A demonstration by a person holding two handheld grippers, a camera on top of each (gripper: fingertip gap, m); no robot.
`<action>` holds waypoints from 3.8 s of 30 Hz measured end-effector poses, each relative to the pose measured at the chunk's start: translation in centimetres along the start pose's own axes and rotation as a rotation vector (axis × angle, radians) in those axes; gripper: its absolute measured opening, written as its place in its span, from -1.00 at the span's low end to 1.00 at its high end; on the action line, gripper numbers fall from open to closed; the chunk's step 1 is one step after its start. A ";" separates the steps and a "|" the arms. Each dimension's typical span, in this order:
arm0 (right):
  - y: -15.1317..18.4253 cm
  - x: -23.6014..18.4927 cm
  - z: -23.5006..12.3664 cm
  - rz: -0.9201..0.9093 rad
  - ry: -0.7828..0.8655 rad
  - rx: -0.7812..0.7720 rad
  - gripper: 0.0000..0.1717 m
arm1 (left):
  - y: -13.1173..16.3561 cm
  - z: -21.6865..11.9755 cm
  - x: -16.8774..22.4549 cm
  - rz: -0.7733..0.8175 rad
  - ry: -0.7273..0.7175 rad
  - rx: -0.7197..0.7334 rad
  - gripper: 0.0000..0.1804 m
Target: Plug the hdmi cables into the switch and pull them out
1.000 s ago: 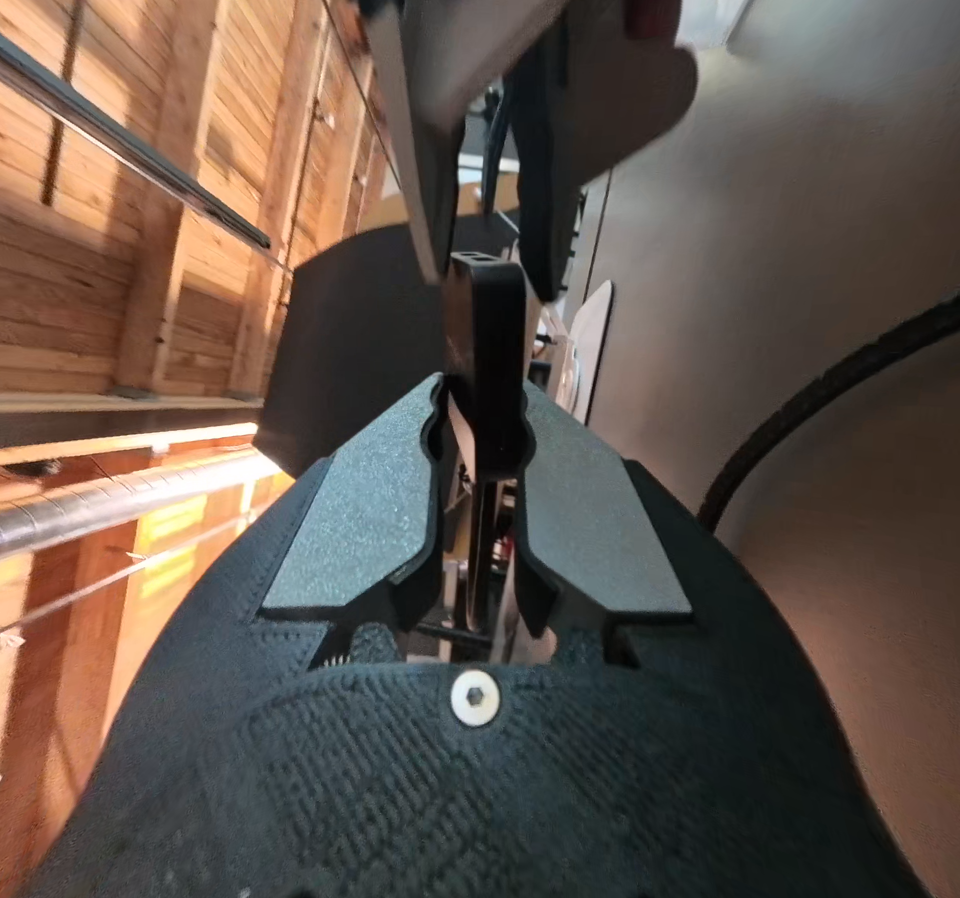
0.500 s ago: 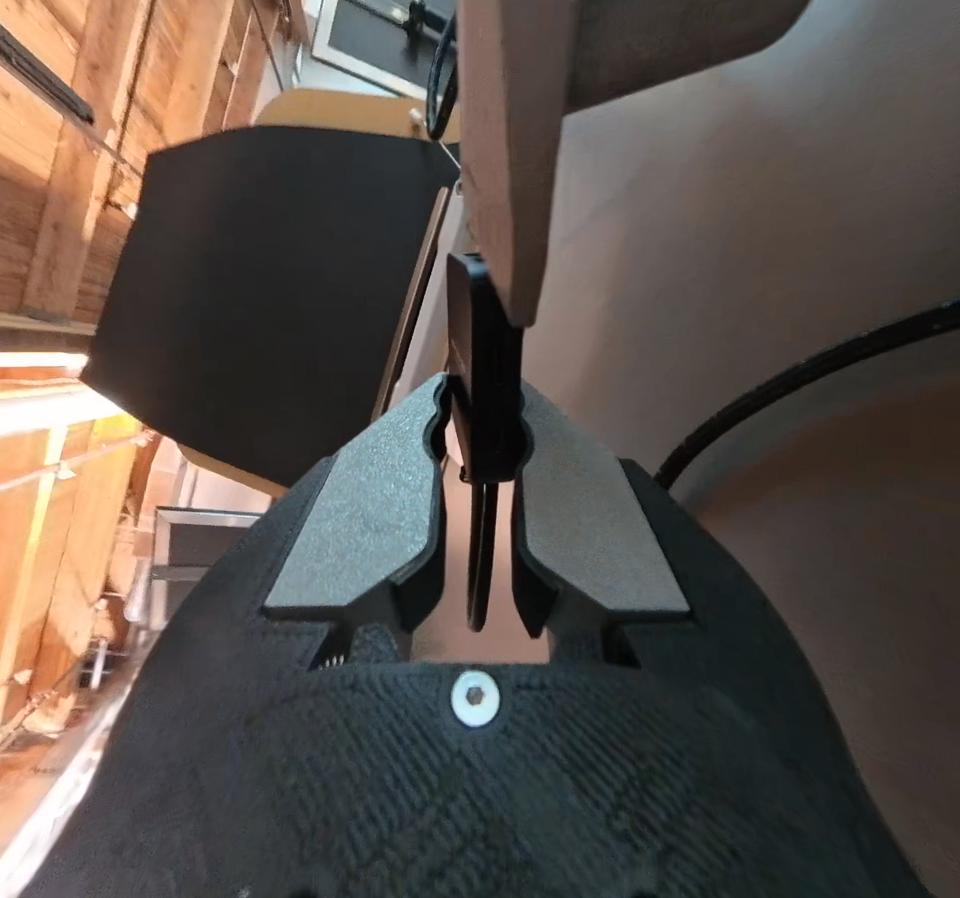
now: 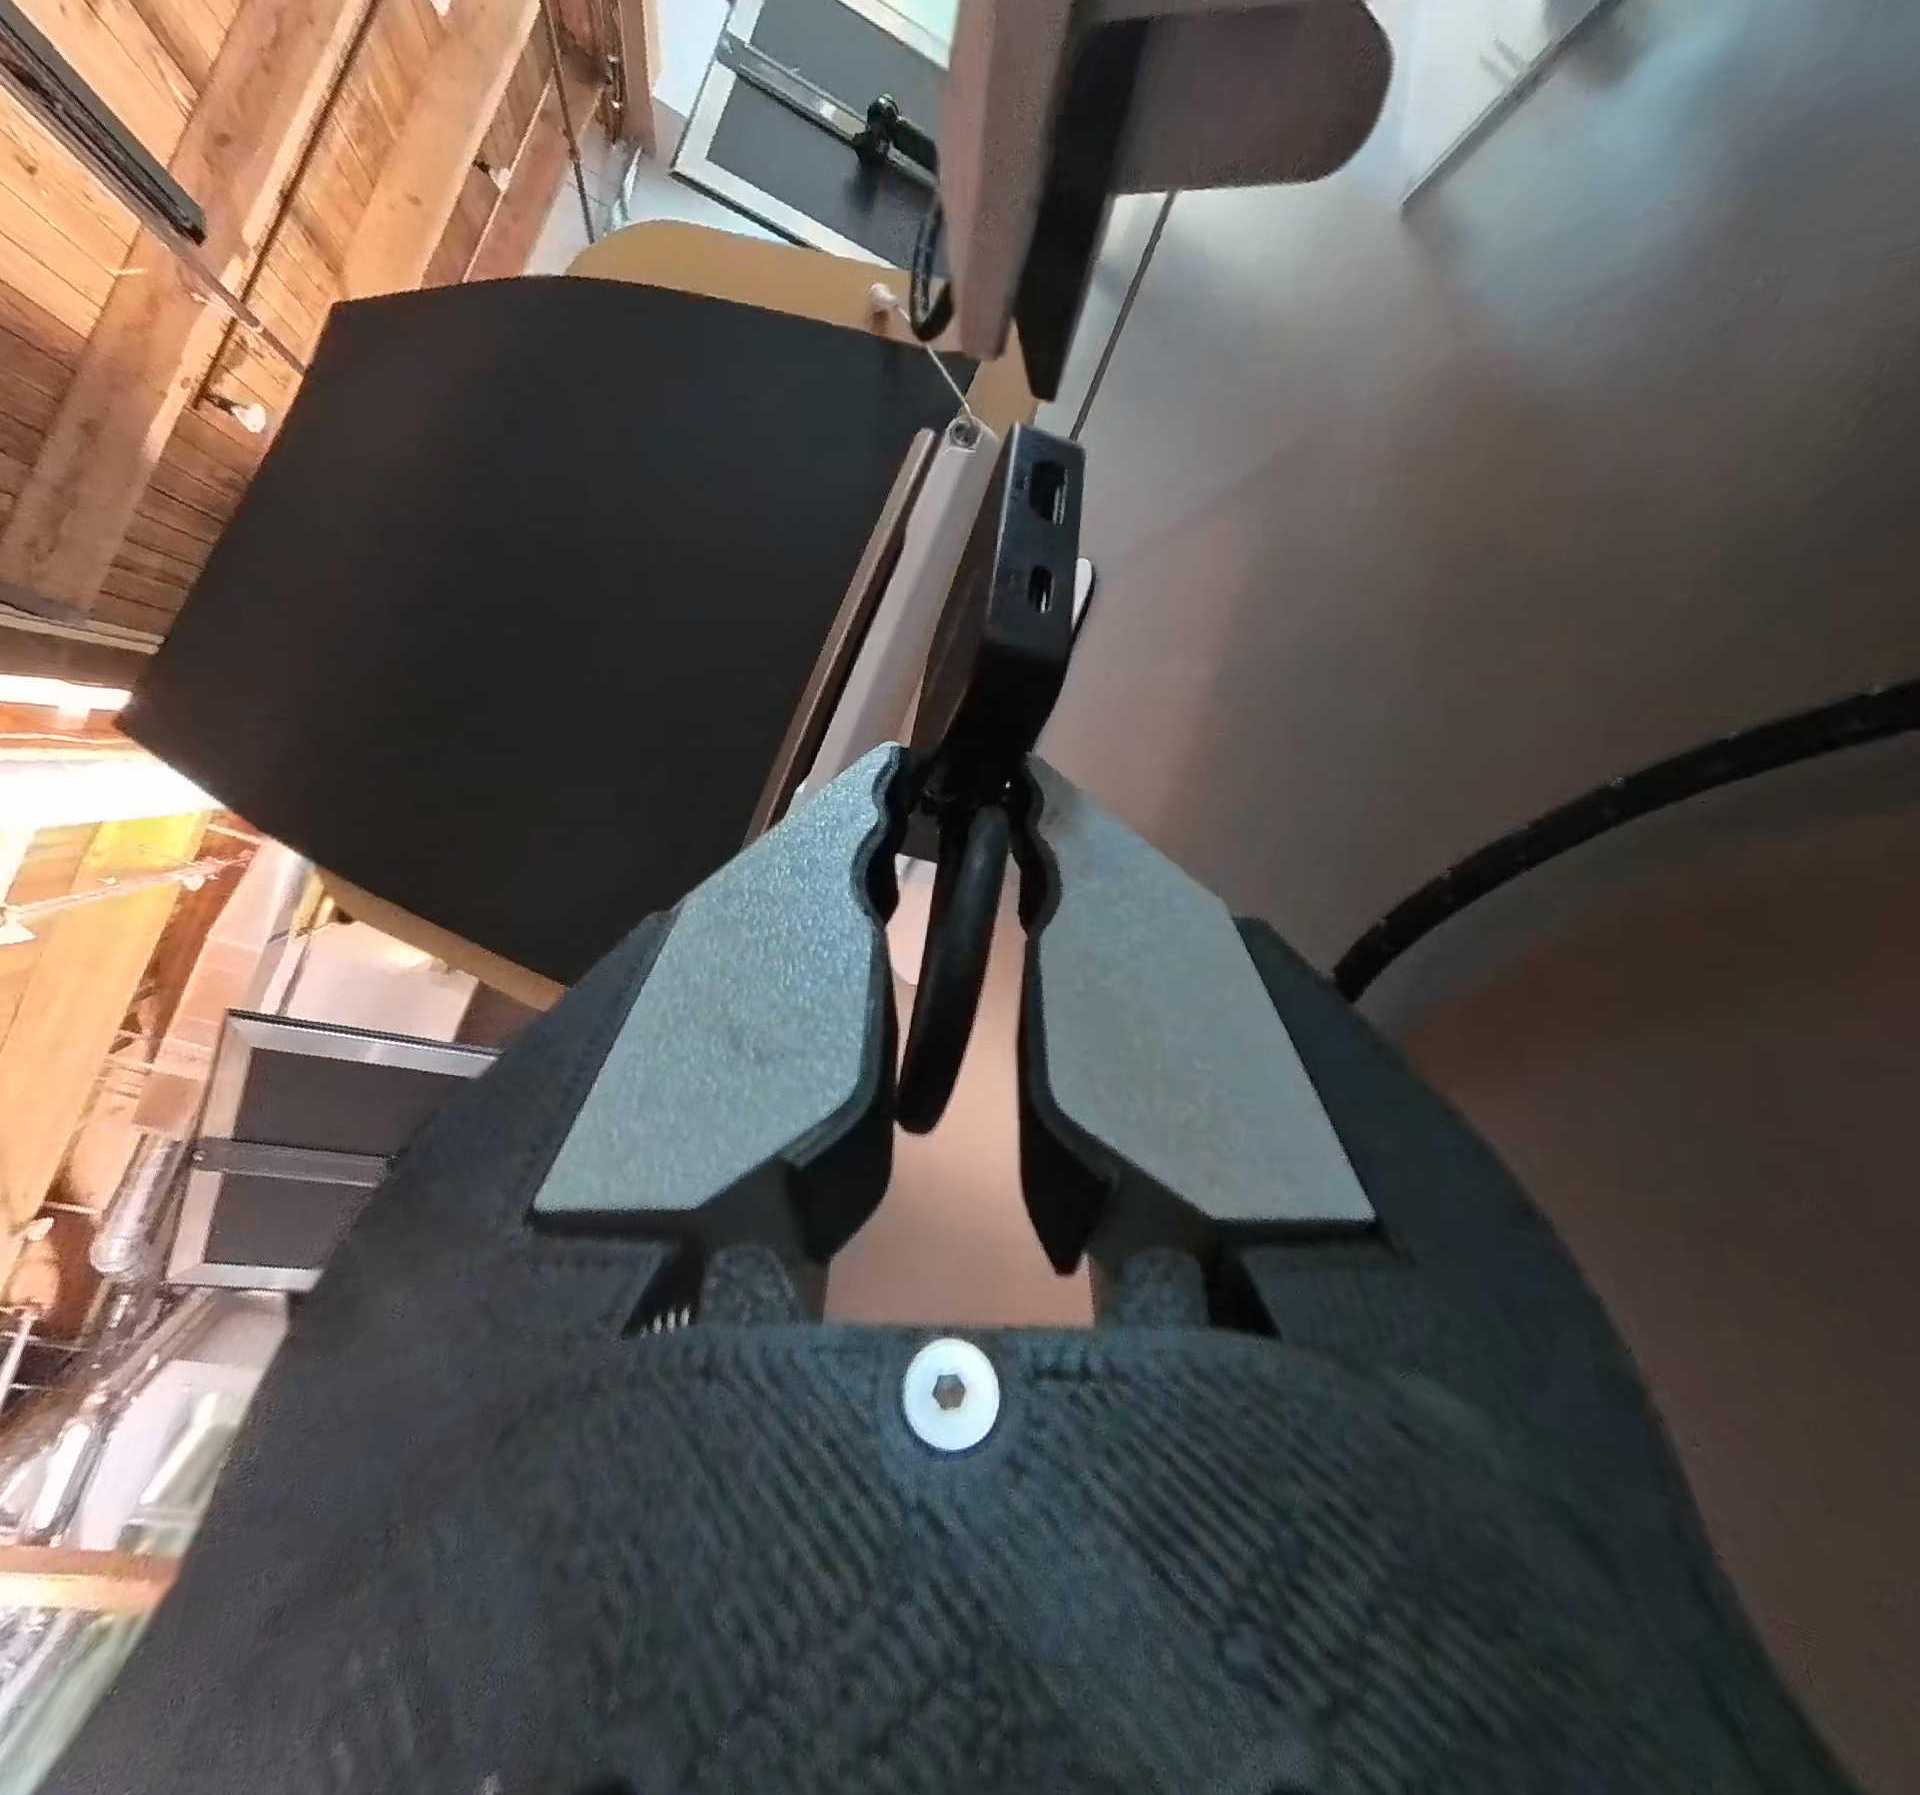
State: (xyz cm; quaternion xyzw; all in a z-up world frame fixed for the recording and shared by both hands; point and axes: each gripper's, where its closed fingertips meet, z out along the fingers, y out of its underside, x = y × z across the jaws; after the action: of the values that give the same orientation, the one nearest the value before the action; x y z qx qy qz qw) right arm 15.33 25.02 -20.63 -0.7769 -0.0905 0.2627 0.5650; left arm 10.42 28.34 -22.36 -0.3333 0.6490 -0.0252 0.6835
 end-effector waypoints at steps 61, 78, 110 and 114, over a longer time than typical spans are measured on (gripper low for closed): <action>3.6 -5.0 3.4 -1.140 0.274 -0.153 -0.84 | -0.6 -1.0 2.2 0.112 0.092 0.092 -0.76; 3.1 -0.2 2.2 -1.058 0.459 -0.239 -0.82 | -0.1 -0.8 1.9 0.168 0.061 0.050 -0.87; 6.9 -3.5 5.3 -0.483 0.079 -0.295 -0.70 | 7.6 -1.0 -4.9 0.125 -0.156 -0.176 -0.88; 7.7 -5.0 7.4 -0.482 0.034 -0.326 -0.70 | 7.5 -0.7 -5.1 0.119 -0.166 -0.191 -0.87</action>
State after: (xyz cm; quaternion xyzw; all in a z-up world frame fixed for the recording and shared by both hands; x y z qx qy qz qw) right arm 6.12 26.30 -27.87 -0.8180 -0.3040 0.0896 0.4801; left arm 6.02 36.25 -21.51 -0.3585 0.6085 0.1049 0.7002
